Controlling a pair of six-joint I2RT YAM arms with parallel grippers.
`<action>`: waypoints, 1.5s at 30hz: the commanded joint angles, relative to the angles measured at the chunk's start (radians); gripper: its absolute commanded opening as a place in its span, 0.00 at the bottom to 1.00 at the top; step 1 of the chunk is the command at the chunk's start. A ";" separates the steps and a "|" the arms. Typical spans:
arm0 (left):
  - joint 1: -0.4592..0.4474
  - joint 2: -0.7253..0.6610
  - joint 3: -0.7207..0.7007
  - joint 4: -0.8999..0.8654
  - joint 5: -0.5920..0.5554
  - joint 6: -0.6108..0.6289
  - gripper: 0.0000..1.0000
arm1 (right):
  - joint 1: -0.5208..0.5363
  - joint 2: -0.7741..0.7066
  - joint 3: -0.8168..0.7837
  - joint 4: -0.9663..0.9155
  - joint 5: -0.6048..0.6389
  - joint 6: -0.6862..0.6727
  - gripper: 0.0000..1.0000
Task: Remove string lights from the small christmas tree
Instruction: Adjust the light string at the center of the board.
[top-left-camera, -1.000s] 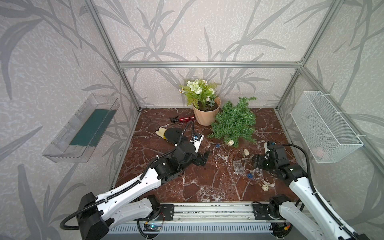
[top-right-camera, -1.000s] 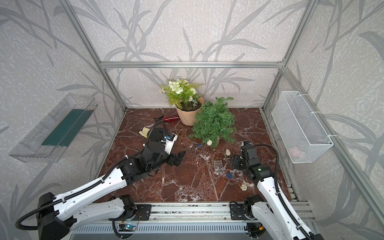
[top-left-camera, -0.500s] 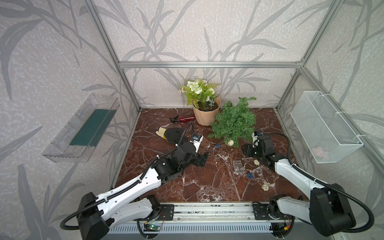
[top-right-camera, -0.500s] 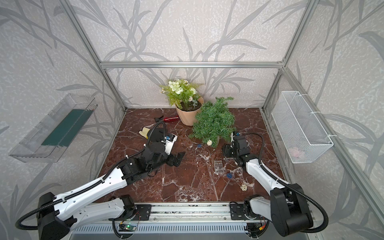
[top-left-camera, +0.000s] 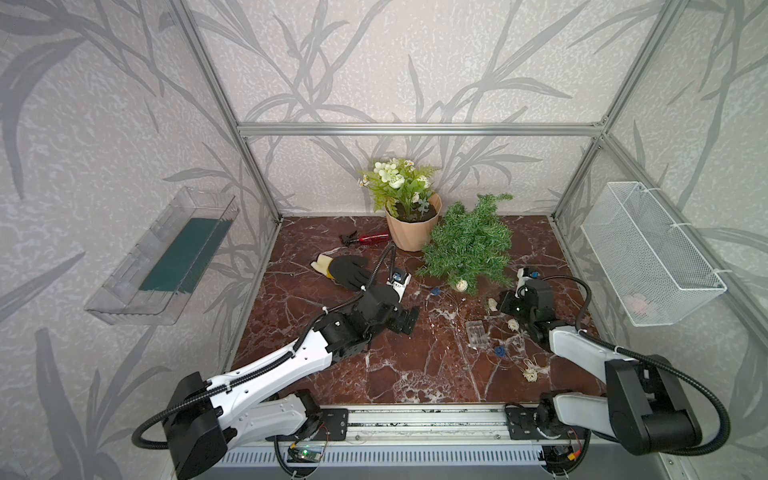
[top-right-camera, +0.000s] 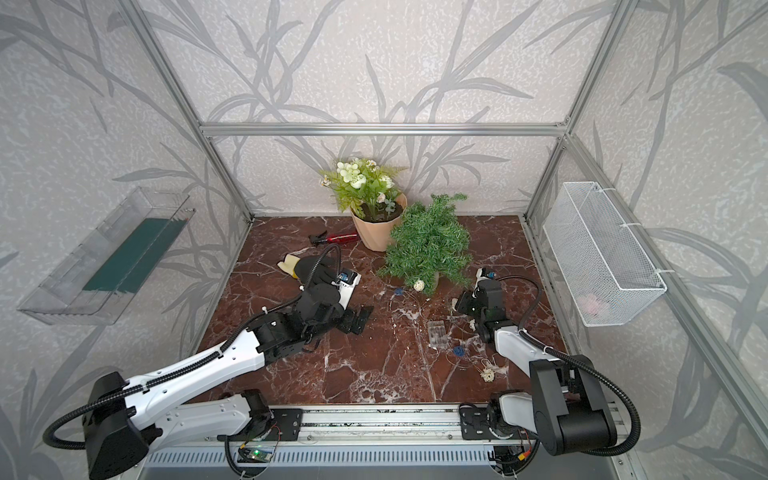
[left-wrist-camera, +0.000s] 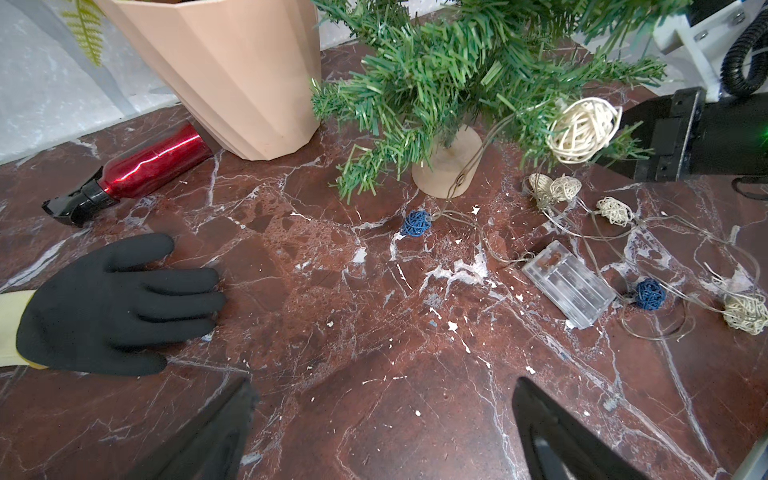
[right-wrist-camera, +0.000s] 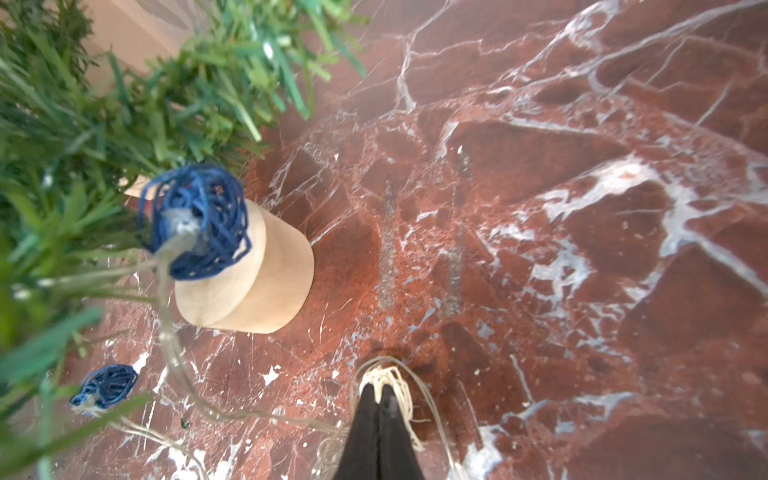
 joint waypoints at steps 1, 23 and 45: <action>-0.002 -0.002 0.029 0.005 -0.009 -0.013 0.98 | -0.016 -0.065 -0.006 0.039 -0.003 0.001 0.00; 0.128 -0.011 0.114 -0.049 0.021 -0.154 0.97 | 0.024 -0.013 -0.068 0.116 -0.106 -0.029 0.57; 0.413 0.248 0.320 -0.218 0.350 -0.388 1.00 | 0.024 0.023 0.028 -0.047 -0.100 0.046 0.54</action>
